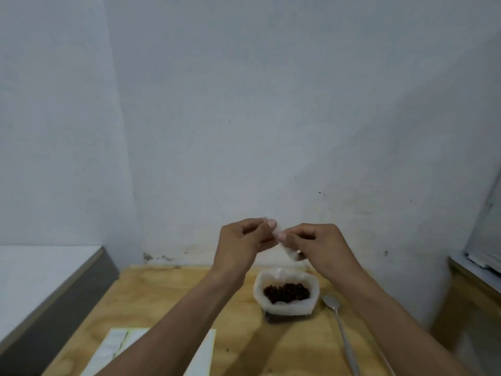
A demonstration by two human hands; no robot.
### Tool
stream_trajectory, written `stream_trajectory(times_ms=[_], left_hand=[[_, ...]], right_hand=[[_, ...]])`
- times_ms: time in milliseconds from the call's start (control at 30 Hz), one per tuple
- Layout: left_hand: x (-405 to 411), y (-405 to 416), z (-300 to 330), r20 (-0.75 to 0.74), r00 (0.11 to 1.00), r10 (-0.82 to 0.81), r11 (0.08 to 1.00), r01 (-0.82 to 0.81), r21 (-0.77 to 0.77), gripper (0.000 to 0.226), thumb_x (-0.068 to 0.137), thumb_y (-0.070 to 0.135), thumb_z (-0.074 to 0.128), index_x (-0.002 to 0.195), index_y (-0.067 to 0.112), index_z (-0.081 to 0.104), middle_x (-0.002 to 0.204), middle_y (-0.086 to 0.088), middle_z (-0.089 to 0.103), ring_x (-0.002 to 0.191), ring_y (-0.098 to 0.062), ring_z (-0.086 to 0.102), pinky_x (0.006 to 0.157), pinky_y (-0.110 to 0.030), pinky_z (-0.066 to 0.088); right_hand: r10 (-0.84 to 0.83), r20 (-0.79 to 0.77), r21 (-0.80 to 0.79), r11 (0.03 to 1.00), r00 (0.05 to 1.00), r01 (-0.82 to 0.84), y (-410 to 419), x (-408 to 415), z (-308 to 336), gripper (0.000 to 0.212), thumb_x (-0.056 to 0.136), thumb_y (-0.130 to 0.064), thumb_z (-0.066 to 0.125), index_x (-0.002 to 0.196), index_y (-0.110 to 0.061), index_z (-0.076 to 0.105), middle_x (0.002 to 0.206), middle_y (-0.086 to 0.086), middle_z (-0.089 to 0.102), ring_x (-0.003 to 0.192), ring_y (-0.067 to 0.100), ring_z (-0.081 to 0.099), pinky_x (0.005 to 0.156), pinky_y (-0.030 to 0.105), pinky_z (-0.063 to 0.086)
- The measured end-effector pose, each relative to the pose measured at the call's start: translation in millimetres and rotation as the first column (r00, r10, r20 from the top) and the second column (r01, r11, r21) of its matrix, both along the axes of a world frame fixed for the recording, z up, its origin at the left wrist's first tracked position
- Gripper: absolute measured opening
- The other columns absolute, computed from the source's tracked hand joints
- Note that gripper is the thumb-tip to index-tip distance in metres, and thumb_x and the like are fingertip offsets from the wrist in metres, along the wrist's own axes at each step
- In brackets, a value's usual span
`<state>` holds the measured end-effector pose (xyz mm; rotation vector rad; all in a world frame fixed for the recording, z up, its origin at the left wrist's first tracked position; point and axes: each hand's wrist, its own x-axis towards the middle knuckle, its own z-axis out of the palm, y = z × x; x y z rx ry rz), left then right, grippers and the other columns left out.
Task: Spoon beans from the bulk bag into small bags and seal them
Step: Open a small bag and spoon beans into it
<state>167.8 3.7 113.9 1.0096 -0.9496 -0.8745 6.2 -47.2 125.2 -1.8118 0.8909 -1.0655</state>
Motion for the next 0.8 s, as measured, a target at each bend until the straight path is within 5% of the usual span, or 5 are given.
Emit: stream_trajectory(times_ms=[200, 367, 533, 633, 800], left_hand=[[4, 5, -10, 0.037, 0.999, -0.002, 1.0, 0.001, 0.007, 0.018, 0.096, 0.009, 0.067, 0.096, -0.007, 0.077, 0.094, -0.023, 0.077, 0.094, -0.032, 0.076, 0.087, -0.035, 0.062], [-2, 0, -10, 0.106, 0.99, 0.092, 0.993, -0.099, 0.064, 0.016, 0.094, -0.003, 0.064, 0.085, -0.005, 0.077, 0.08, -0.019, 0.076, 0.081, -0.028, 0.077, 0.081, -0.034, 0.063], [-4, -1, -15, 0.148, 0.981, 0.123, 0.985, -0.139, 0.102, 0.015, 0.091, -0.006, 0.066, 0.082, -0.002, 0.077, 0.076, -0.019, 0.076, 0.077, -0.03, 0.077, 0.073, -0.028, 0.063], [-5, 0, -20, 0.318, 0.934, 0.161, 0.973, -0.204, 0.107, 0.012, 0.093, -0.002, 0.067, 0.09, -0.001, 0.078, 0.076, -0.014, 0.077, 0.073, -0.022, 0.077, 0.071, -0.025, 0.063], [-8, 3, -24, 0.584, 0.801, 0.13, 0.973, -0.217, 0.081, 0.018, 0.091, 0.004, 0.067, 0.079, -0.002, 0.08, 0.069, -0.01, 0.076, 0.065, -0.024, 0.075, 0.072, -0.045, 0.063]], right_hand=[[-0.022, 0.029, 0.125, 0.992, 0.999, 0.019, 1, 6, -13, 0.015, 0.09, -0.029, 0.074, 0.08, -0.02, 0.082, 0.079, 0.002, 0.077, 0.077, 0.017, 0.071, 0.071, 0.031, 0.061], [-0.253, -0.251, -0.356, 0.922, 0.934, 0.154, 5, 11, -24, 0.012, 0.095, -0.033, 0.067, 0.092, -0.026, 0.076, 0.082, -0.016, 0.073, 0.077, -0.001, 0.067, 0.072, 0.024, 0.056], [-0.347, -0.4, -0.612, 0.79, 0.848, 0.035, 3, 12, -25, 0.018, 0.098, -0.023, 0.06, 0.091, -0.019, 0.077, 0.075, -0.005, 0.072, 0.066, 0.011, 0.064, 0.065, 0.036, 0.054], [-0.407, -0.374, -0.594, 0.795, 0.834, 0.121, -3, 10, -24, 0.018, 0.096, -0.016, 0.061, 0.086, -0.017, 0.076, 0.071, -0.005, 0.071, 0.064, 0.011, 0.063, 0.064, 0.034, 0.054], [-0.423, -0.384, -0.509, 0.839, 0.821, 0.195, -11, 6, -18, 0.014, 0.095, -0.014, 0.061, 0.095, -0.017, 0.075, 0.077, -0.006, 0.072, 0.071, 0.011, 0.066, 0.068, 0.031, 0.056]])
